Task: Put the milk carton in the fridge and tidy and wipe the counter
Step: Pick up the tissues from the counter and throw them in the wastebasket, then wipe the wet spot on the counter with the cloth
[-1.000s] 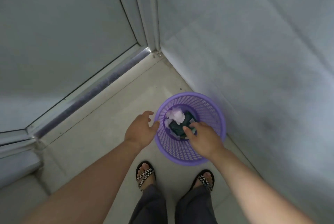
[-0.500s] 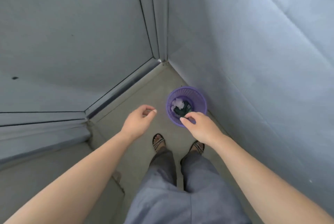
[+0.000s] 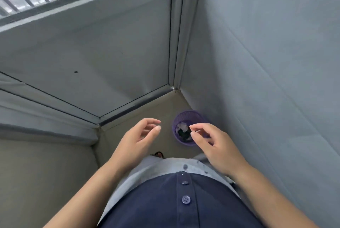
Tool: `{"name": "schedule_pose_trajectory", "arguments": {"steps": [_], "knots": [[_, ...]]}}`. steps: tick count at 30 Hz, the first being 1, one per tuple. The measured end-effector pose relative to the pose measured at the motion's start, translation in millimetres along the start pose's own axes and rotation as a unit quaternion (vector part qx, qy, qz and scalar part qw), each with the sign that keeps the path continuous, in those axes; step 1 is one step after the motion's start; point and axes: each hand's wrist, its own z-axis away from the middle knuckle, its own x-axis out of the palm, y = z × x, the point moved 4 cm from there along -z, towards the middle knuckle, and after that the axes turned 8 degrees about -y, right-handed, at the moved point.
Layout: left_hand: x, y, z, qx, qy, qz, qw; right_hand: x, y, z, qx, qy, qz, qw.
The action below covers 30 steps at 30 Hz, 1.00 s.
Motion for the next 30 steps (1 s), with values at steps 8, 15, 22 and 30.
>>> {"name": "schedule_pose_trajectory", "arguments": {"steps": [8,15,22,30], "knots": [[38,3,71,-0.026,0.148,0.123,0.981,-20,6,27,-0.045,-0.125,0.014,0.991],[104,-18,158,-0.087,0.308,0.248,0.914,2,14,48,-0.098,-0.27,0.099,0.953],[186,-48,281,-0.174,0.488,0.332,0.789,81,6,98,-0.156,-0.471,0.194,0.846],[278,-80,392,-0.192,0.607,0.422,0.646,158,10,183,-0.196,-0.595,0.288,0.725]]}}
